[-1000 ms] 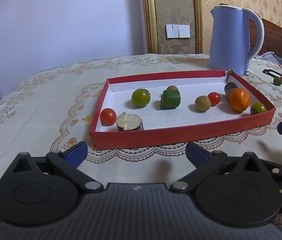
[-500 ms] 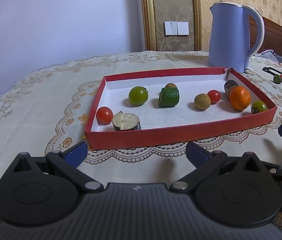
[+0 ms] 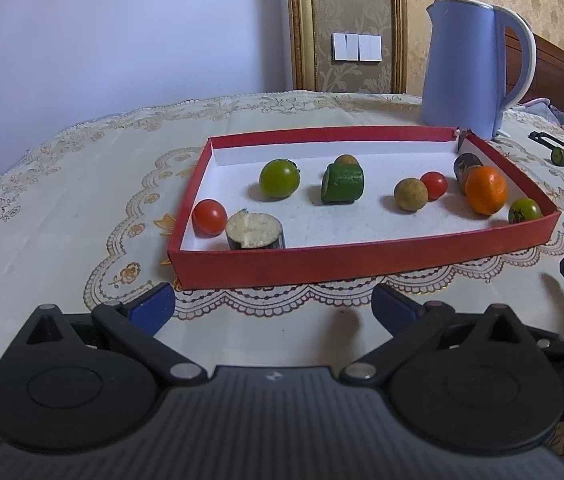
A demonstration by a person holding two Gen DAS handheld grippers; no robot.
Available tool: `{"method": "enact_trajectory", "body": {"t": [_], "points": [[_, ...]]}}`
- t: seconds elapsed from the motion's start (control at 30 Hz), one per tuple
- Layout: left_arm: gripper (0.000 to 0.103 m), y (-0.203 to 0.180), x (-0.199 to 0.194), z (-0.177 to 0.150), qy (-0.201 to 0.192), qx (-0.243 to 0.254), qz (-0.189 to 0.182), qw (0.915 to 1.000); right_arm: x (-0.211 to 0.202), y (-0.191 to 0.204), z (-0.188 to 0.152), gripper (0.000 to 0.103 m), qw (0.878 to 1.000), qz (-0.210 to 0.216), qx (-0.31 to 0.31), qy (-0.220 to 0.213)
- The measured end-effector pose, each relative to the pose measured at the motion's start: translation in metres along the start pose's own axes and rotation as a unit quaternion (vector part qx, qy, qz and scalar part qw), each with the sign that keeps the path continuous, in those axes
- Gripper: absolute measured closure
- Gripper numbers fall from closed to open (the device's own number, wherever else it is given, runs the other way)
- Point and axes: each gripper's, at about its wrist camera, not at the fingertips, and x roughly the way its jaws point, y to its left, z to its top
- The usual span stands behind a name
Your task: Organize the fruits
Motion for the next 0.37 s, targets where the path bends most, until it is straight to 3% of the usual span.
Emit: {"method": "enact_trajectory", "body": {"t": [0.37], "points": [[0.000, 0.0010, 0.0029, -0.0006, 0.008, -0.004, -0.011, 0.9999, 0.0063, -0.0083, -0.0004, 0.000, 1.000, 0.009, 0.021, 0.018]]}}
